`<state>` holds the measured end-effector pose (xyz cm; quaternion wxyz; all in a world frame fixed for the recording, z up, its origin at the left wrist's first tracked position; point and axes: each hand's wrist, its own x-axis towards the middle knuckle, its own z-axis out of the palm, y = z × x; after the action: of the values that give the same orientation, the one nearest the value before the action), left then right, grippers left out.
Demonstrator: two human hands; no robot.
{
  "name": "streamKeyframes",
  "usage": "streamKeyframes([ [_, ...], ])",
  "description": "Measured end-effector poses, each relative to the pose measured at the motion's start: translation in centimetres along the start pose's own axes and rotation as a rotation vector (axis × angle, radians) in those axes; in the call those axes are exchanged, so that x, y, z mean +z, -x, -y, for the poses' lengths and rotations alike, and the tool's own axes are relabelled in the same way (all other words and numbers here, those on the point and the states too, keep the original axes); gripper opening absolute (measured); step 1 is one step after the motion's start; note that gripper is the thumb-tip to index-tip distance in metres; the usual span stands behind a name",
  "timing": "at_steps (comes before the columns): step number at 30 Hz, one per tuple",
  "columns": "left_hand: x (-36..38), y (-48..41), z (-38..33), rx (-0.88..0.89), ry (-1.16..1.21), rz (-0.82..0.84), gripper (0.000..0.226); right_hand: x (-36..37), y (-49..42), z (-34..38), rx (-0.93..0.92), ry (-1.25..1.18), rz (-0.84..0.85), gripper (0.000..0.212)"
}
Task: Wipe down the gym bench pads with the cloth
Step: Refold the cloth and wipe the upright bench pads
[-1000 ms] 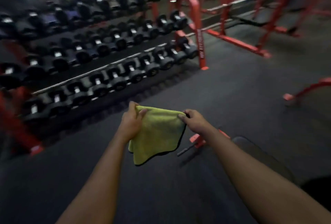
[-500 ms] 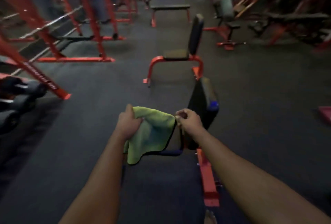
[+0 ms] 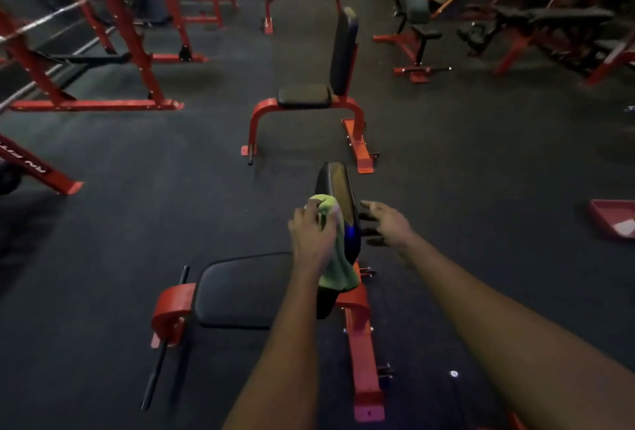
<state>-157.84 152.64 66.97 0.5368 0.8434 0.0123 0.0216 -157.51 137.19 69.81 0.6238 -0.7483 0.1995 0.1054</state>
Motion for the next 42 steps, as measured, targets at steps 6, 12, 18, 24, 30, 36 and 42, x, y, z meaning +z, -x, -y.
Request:
streamKeyframes([
  [6, 2.7, 0.2, 3.2, -0.083, 0.328, 0.072, 0.092, 3.3, -3.7, 0.2, -0.004, -0.118, 0.005, 0.033],
  [12, 3.8, -3.4, 4.6, -0.066, 0.475, 0.143, 0.060, 5.4, -5.0, -1.7, -0.121, -0.192, -0.145, 0.040],
  [18, 4.2, -12.3, 3.7, -0.227, 0.504, 0.183, 0.109, 4.1, -5.8, -1.5, -0.259, 0.053, -0.199, 0.044],
  [24, 4.4, -2.9, 6.4, -0.072, 0.566, 0.167, 0.071, 4.9, -5.6, -0.2, -0.154, 0.012, -0.201, 0.045],
  [30, 4.5, -8.2, 4.4, 0.098, 0.459, 0.143, 0.051, 5.9, -6.0, -0.1, -0.164, 0.099, -0.342, 0.044],
  [36, 4.6, -13.7, 4.0, -0.100, 0.439, 0.173, 0.080, 6.0, -5.9, -0.3, -0.158, 0.152, -0.371, 0.043],
  [42, 0.5, -2.2, 8.1, 0.158, 0.779, 0.453, 0.058, 5.9, -5.3, 0.0, -0.157, 0.155, -0.364, 0.042],
])
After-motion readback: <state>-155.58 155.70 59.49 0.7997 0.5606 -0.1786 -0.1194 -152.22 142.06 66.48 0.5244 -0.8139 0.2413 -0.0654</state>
